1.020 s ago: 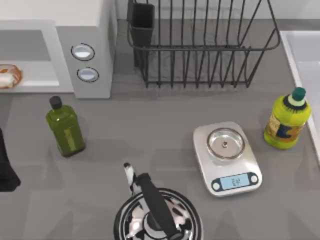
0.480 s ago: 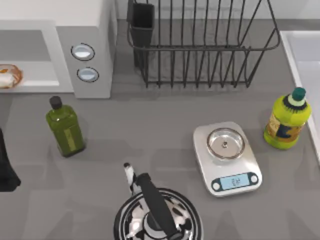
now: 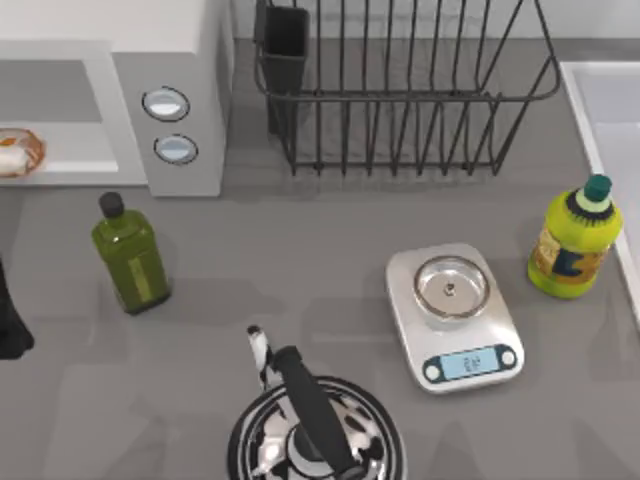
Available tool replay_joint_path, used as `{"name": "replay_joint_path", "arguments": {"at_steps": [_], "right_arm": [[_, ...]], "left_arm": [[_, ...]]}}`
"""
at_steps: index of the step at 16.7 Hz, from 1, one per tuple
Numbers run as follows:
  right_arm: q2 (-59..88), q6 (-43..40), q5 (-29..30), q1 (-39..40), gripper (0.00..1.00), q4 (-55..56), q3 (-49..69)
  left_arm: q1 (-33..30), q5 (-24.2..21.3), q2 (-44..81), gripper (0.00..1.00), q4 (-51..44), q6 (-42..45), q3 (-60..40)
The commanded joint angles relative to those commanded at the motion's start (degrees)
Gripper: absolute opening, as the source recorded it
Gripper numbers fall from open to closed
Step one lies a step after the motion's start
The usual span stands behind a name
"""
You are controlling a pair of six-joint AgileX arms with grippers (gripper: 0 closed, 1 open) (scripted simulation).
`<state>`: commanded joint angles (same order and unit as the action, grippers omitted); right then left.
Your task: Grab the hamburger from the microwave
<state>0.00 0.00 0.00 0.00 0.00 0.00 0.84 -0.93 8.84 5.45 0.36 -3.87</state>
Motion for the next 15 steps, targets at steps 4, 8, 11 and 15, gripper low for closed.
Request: {"name": "replay_joint_path", "arguments": {"at_steps": [4, 8, 11, 15], "right_arm": [[0.0, 0.0, 0.0, 0.0, 1.0, 0.0, 0.0], [0.0, 0.0, 0.0, 0.0, 1.0, 0.0, 0.0], [0.0, 0.0, 0.0, 0.0, 1.0, 0.0, 0.0], [0.0, 0.0, 0.0, 0.0, 1.0, 0.0, 0.0]], "left_arm": [[1.37, -1.63, 17.63, 1.0, 9.59, 0.64, -6.76], [3.03, -3.72, 42.0, 1.0, 21.84, 1.46, -15.36], [4.35, -5.39, 62.32, 1.0, 31.67, 2.12, -22.25], [6.05, -7.54, 89.05, 1.0, 44.29, 2.97, -31.1]]}}
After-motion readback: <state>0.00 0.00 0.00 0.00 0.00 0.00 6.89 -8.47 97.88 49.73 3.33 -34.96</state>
